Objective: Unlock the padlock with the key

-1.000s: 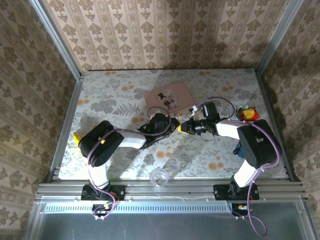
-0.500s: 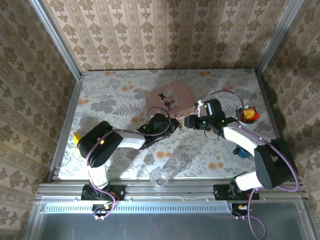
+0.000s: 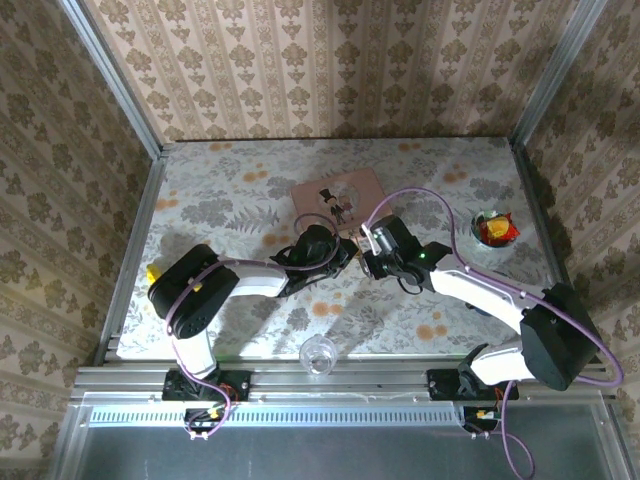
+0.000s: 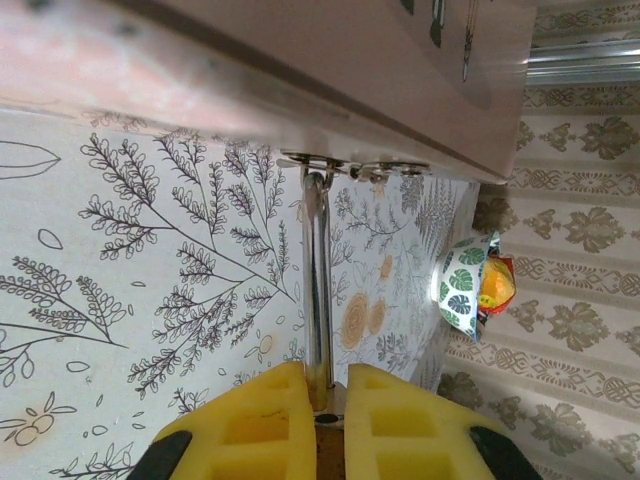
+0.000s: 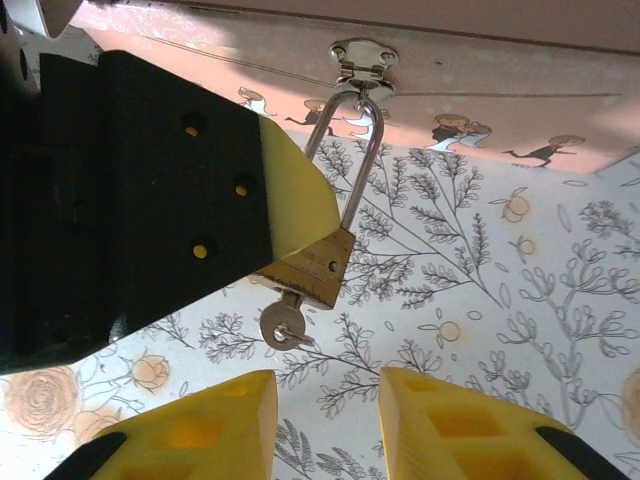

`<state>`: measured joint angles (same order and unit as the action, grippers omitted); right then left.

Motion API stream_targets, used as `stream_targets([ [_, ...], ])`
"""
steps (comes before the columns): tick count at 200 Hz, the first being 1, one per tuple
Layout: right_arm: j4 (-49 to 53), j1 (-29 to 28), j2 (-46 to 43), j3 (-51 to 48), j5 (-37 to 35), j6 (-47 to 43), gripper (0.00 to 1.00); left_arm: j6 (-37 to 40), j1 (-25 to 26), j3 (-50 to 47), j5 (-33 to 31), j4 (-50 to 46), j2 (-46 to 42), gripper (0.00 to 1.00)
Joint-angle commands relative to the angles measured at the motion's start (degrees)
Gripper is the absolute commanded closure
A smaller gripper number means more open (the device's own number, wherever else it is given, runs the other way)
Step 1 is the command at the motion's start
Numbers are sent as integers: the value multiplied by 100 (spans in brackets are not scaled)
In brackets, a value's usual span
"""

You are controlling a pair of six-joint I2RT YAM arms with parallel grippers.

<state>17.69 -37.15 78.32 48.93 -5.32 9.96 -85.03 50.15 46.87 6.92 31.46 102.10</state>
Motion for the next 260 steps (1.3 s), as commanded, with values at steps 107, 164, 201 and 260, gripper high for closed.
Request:
stream_targets([
  [107, 240, -706, 1065, 680, -1399, -797, 66, -558, -5, -3, 620, -448, 143, 100],
  [164, -135, -804, 1247, 708, -1864, -1012, 79, -558, -13, 52, 720, -483, 217, 100],
  [201, -452, -819, 1452, 761, -1929, -1143, 81, -628, 60, 201, 944, -395, 395, 100],
  [260, -1239, -572, 1674, 740, -1680, -1218, 100, -760, 144, 272, 1180, -247, 512, 100],
])
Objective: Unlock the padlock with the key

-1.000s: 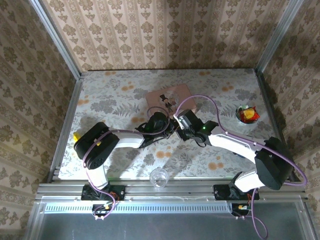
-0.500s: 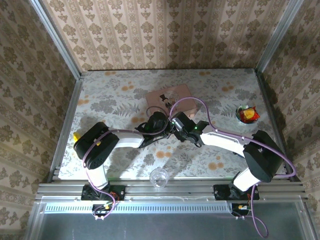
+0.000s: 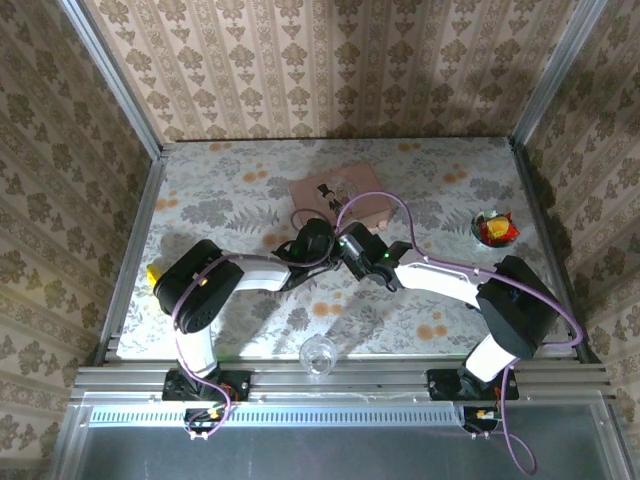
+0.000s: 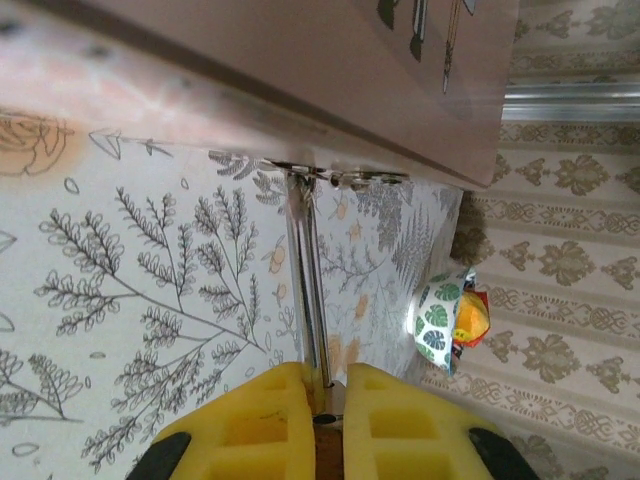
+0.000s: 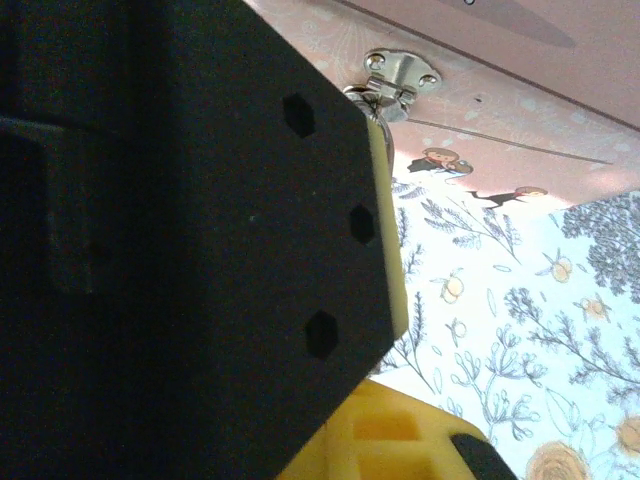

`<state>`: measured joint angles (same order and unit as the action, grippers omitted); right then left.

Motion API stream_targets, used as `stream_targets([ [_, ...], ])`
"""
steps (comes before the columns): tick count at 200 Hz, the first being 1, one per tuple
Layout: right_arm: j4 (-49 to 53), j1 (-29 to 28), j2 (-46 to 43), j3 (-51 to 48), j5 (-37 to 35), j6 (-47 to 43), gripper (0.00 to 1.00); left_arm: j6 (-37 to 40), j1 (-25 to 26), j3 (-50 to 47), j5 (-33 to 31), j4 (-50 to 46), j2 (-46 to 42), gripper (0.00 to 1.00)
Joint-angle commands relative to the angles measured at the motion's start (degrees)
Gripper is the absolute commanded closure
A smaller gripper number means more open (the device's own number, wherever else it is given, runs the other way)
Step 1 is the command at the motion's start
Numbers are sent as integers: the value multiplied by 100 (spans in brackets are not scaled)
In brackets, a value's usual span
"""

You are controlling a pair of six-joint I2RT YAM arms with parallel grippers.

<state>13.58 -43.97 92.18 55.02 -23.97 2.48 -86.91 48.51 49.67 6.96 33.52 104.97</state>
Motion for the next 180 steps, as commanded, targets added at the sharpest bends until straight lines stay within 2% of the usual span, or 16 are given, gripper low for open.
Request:
stream_targets([
  [1, -834, 131, 286, 131, 209, -456, 100, -577, 312, -9, 1176, -447, 221, 100],
  [22, -853, 441, 215, 175, 779, -155, 100, -576, 340, -11, 1206, -431, 191, 100],
  [56, -831, 1406, 4, 64, 3218, 824, 100, -658, 302, -175, 1182, -269, 130, 100],
  [98, -938, 2237, 68, -36, 5033, 1626, 100, -775, 257, -310, 1165, -4, 172, 100],
  [118, -1163, 2437, 215, -40, 5509, 1860, 100, -781, 257, -269, 1209, -4, 199, 100],
  [162, -1332, 2651, 388, -16, 5936, 2087, 100, -819, 230, -338, 1190, 10, 143, 100],
  [180, -1361, 2754, 389, -44, 6068, 2128, 100, -836, 207, -404, 1143, 71, 104, 94],
])
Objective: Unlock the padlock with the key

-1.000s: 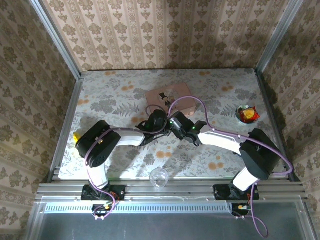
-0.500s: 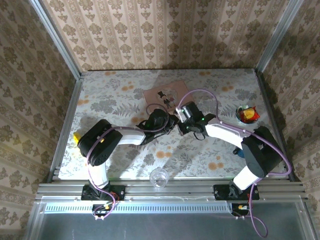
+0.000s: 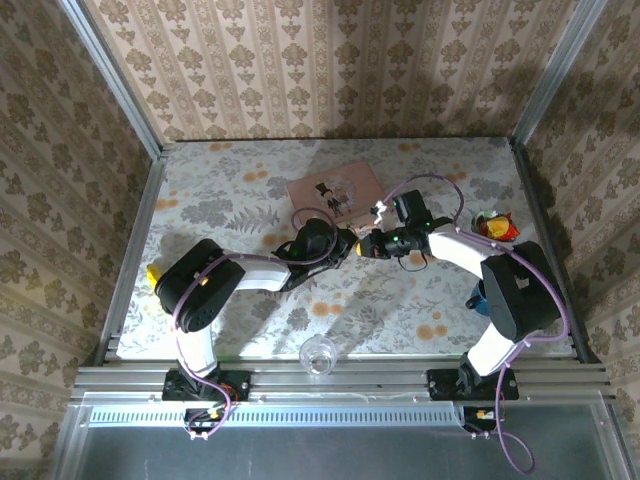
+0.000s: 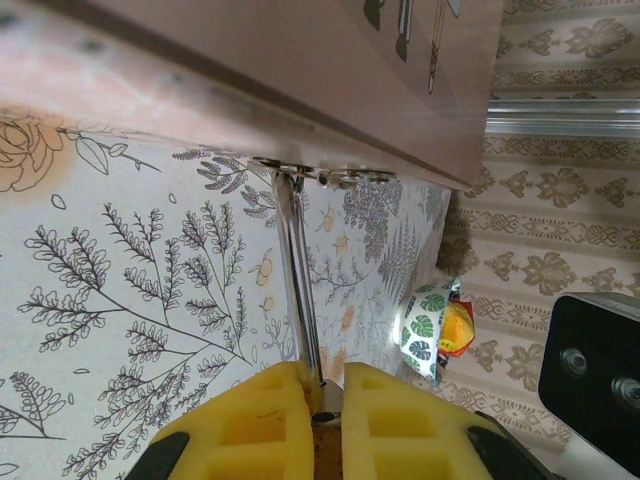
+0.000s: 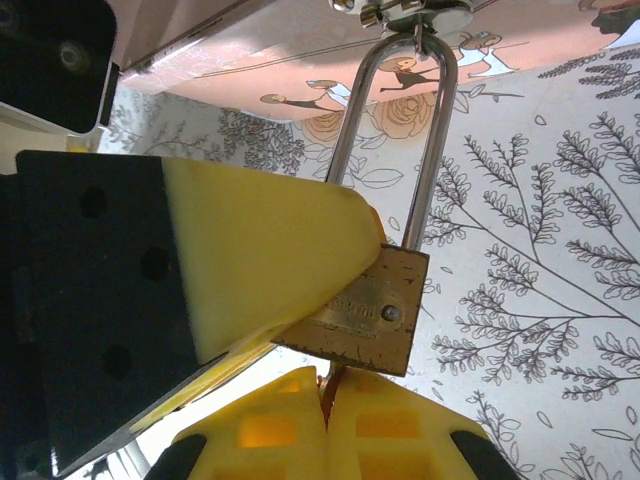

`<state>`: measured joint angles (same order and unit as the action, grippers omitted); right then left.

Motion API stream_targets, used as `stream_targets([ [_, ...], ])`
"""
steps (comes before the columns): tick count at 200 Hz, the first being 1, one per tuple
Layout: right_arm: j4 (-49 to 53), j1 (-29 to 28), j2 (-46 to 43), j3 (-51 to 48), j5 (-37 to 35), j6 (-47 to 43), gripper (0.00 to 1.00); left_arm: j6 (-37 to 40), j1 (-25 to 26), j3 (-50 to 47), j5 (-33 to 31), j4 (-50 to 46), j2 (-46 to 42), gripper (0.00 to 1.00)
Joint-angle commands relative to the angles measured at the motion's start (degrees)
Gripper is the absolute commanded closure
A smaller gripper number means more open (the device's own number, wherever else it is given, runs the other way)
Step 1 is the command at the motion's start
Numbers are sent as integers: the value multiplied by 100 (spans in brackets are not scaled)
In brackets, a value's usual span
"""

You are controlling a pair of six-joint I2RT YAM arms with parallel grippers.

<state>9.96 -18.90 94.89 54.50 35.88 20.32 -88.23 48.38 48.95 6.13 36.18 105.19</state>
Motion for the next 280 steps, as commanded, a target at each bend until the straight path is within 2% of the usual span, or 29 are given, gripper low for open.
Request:
stream_targets([
  [1, -1001, 251, 117, 4, 89, 347, 100, -709, 218, -333, 1225, -193, 82, 93],
  [42, -1087, 359, 147, -16, 251, 456, 100, -727, 187, -408, 1197, -86, 46, 59],
  [47, -1092, 362, 163, -16, 225, 456, 100, -726, 188, -412, 1193, -81, 41, 53],
  [57, -1084, 369, 176, -18, 177, 457, 100, -718, 186, -429, 1182, -60, 24, 51],
  [60, -1086, 365, 178, -15, 174, 456, 100, -715, 181, -438, 1180, -59, 20, 46],
  [66, -1091, 369, 195, -16, 147, 456, 100, -714, 180, -451, 1171, -59, -1, 43],
  [69, -1083, 369, 205, -14, 121, 448, 100, -710, 175, -452, 1164, -59, -13, 38],
  [95, -982, 369, 188, -14, -95, 359, 100, -618, 144, -516, 1075, -151, -182, 18],
  [101, -944, 367, 175, -18, -149, 317, 100, -578, 138, -528, 1051, -186, -235, 15],
  [116, -837, 351, 119, -25, -284, 200, 100, -434, 109, -519, 1009, -299, -375, 0],
  [151, -457, 183, 45, 39, -829, -164, 79, 110, 53, -351, 827, -823, -777, 0],
  [193, -504, 47, 239, 48, -1094, -200, 65, 988, 44, -53, 436, -1772, -1332, 0],
  [221, -552, 26, 311, 78, -1161, -182, 61, 1337, 35, -59, 126, -2086, -1663, 0],
  [280, -397, -1, 481, 258, -1537, -147, 59, 2070, -114, -105, -509, -2794, -2386, 0],
])
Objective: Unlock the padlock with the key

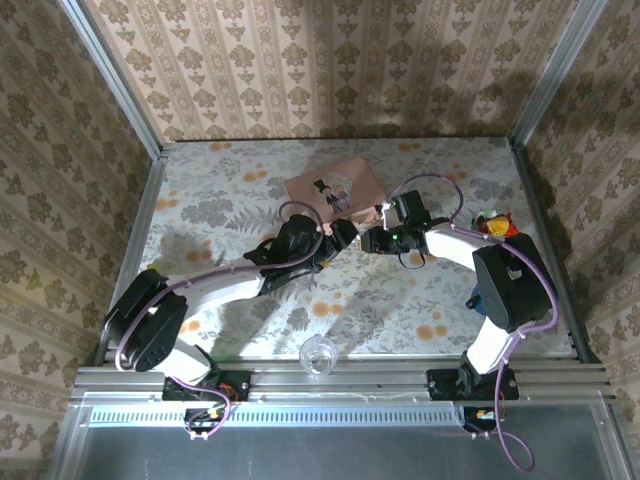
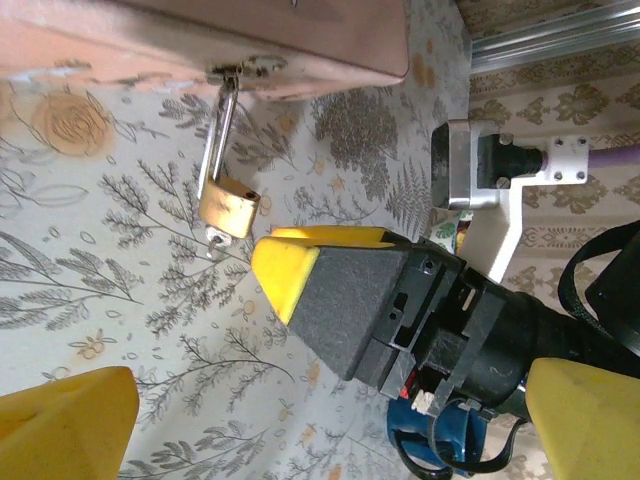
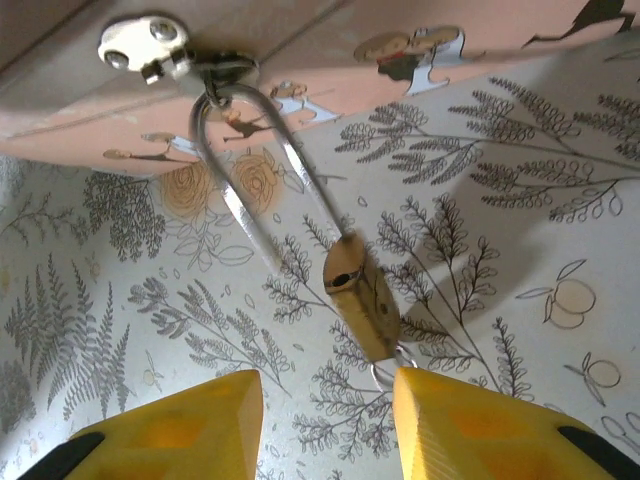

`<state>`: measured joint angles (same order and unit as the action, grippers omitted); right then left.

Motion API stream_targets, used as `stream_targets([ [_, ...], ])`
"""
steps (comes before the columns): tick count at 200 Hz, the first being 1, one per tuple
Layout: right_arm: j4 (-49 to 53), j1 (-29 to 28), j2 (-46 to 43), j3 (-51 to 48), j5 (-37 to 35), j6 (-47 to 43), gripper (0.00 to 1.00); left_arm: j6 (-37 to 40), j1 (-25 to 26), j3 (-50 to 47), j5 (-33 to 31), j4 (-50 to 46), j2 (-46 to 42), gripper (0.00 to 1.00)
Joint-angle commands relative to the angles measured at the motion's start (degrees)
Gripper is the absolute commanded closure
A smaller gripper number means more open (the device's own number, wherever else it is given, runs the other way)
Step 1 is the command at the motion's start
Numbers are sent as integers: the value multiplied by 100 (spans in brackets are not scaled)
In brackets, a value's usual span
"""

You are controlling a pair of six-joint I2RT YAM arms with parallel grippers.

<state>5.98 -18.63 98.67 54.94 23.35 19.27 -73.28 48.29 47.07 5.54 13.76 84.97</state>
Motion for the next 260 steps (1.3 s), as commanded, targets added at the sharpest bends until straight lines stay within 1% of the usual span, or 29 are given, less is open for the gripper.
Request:
stream_targets([
  [1, 0, -27, 110, 217, -286, -44, 59, 585, -112, 83, -462, -568, -379, 0],
  [47, 118, -45, 291, 533, -381, -133, 59, 1338, -358, 178, -1057, -1337, -902, 0],
  [84, 375, -37, 575, 1035, -466, -423, 61, 1996, -788, 260, -1033, -1668, -1087, 0],
  [120, 456, -40, 901, 1371, -429, -596, 63, 2675, -1193, 672, -1098, -2415, -984, 0],
  [154, 367, -45, 1014, 1395, -348, -585, 64, 2927, -1513, 816, -1186, -2497, -682, 0],
  [174, 287, -61, 1060, 1347, -306, -534, 64, 3022, -1640, 975, -1174, -2549, -330, 0],
  [225, 248, -123, 1207, 1406, -305, -534, 65, 3223, -1763, 1524, -1127, -2494, 662, 0],
  [260, 247, -151, 1300, 1467, -309, -538, 66, 3223, -1788, 1710, -1096, -2395, 1005, 0],
])
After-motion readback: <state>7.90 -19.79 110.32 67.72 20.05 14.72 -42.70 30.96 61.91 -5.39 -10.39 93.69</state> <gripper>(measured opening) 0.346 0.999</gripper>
